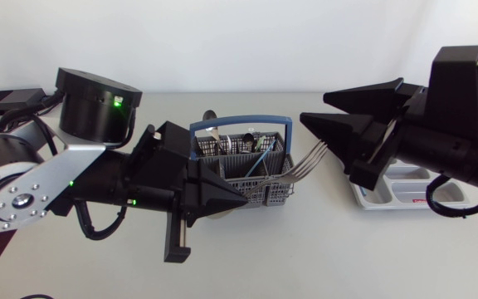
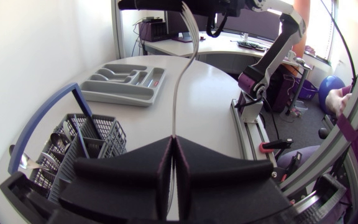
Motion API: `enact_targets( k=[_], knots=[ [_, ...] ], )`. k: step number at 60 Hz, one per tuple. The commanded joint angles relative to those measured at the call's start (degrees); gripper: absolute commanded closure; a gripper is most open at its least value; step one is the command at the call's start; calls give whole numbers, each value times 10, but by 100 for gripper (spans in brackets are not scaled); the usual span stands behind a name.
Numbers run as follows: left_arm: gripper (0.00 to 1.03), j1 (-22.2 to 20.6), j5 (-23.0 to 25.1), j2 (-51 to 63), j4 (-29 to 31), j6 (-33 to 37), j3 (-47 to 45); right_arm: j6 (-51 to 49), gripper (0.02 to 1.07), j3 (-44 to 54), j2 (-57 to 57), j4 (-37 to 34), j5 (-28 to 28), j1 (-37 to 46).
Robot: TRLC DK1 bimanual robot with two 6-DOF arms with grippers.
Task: Sort the cutlery from the basket into the organizer compartments.
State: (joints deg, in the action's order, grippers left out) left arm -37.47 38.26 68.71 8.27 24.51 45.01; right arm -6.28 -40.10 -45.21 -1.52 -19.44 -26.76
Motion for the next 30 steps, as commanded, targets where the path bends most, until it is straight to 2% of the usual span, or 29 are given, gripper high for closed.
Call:
enact_targets(
  k=[1,15,30],
  knots=[
    [101,-11,0,-9,-16,12,-11,-7,32,14,-1,-9,-3,5],
    [101,8,-6,-7,-2,43,-27,2,31,-9,12,-39,-41,29],
    [101,36,-1,-6,-2,73,-48,33,31,-59,27,-106,-177,126]
  ],
)
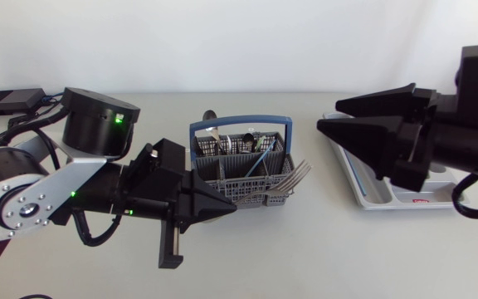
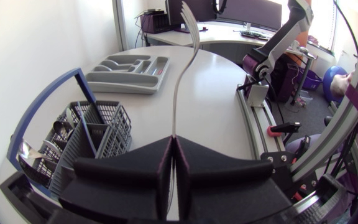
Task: Sort the cutlery from the basket into the organizer compartments.
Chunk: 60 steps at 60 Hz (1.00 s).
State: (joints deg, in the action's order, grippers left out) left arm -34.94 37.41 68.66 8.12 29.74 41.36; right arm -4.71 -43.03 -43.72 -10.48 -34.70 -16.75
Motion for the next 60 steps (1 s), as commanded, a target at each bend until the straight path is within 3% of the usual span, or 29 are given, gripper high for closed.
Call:
enact_targets(
  k=[1,10,23,28,40,54,60],
  knots=[
    [101,12,7,-5,0,22,-13,17,31,-31,14,-19,-28,30],
    [101,21,8,0,0,26,-14,35,31,-47,36,-45,-69,59],
    [101,19,8,2,1,23,-7,9,31,-21,26,-15,-55,153],
    [101,16,7,2,1,19,-3,-14,31,-10,14,0,-5,168],
    [101,8,6,5,0,16,2,-58,31,25,-37,43,174,158],
    [101,-7,-23,9,-14,4,6,-68,29,49,-88,64,292,137],
    [101,-14,-56,13,-33,-5,6,-83,27,62,-102,76,355,109]
  ],
)
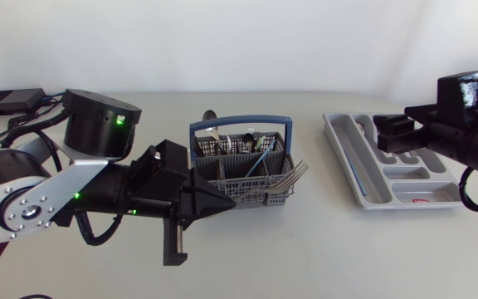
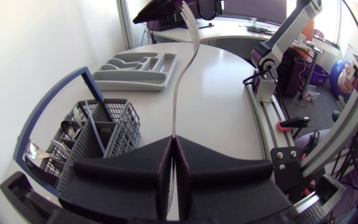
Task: Sort the cutlery from the basket into the organizer compartments.
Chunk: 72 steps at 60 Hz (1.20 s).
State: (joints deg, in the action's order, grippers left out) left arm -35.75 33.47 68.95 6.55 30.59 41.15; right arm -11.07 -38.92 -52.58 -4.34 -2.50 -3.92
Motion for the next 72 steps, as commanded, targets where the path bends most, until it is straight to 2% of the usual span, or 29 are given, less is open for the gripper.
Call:
enact_targets(
  k=[1,8,14,18,25,41,56,64,72],
  knots=[
    [101,-6,-20,11,-22,-17,7,-21,27,22,-17,14,45,-25],
    [101,-13,-50,15,-43,-23,4,-45,26,35,-24,29,123,-57],
    [101,-18,-64,15,-49,-27,4,-56,25,38,-39,33,159,-65],
    [101,-20,-69,15,-54,-31,5,-59,25,38,-49,37,163,-63],
    [101,-27,-90,15,-58,-37,8,-58,24,46,-46,40,152,-62],
    [101,-62,-199,23,-114,-48,1,-34,23,42,-14,3,97,-74],
    [101,-78,-264,34,-155,-60,-3,-13,23,42,41,-31,58,-131],
    [101,-103,-330,42,-191,-57,-8,-4,23,37,59,-46,53,-162],
    [101,-144,-439,52,-235,-25,-14,-4,23,32,77,-59,37,-181]
  ],
)
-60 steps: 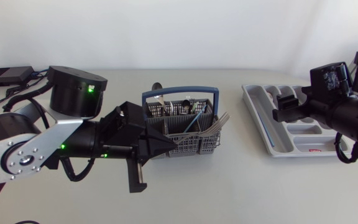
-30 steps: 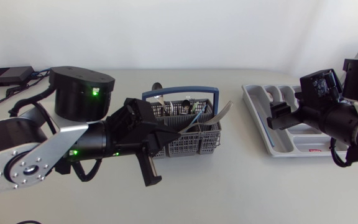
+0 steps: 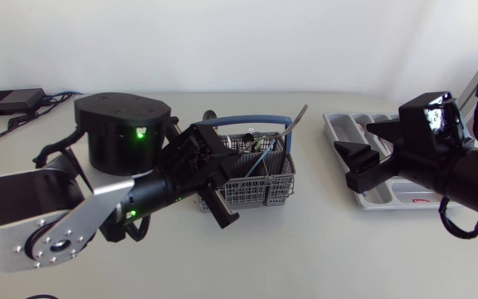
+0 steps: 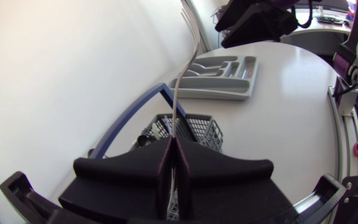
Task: Sort the cutlery from the basket into the organizer compartments.
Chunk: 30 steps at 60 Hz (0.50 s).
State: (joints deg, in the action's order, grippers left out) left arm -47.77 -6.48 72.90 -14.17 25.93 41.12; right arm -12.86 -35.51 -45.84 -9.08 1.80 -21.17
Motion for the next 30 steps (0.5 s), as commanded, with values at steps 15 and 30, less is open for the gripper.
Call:
enact_targets(
  k=[15,30],
  knots=[
    [101,-78,-168,40,-96,51,-9,58,23,-34,-5,-38,-98,-22],
    [101,-90,-235,97,-148,47,33,114,23,-84,-76,-18,-177,-36]
  ],
)
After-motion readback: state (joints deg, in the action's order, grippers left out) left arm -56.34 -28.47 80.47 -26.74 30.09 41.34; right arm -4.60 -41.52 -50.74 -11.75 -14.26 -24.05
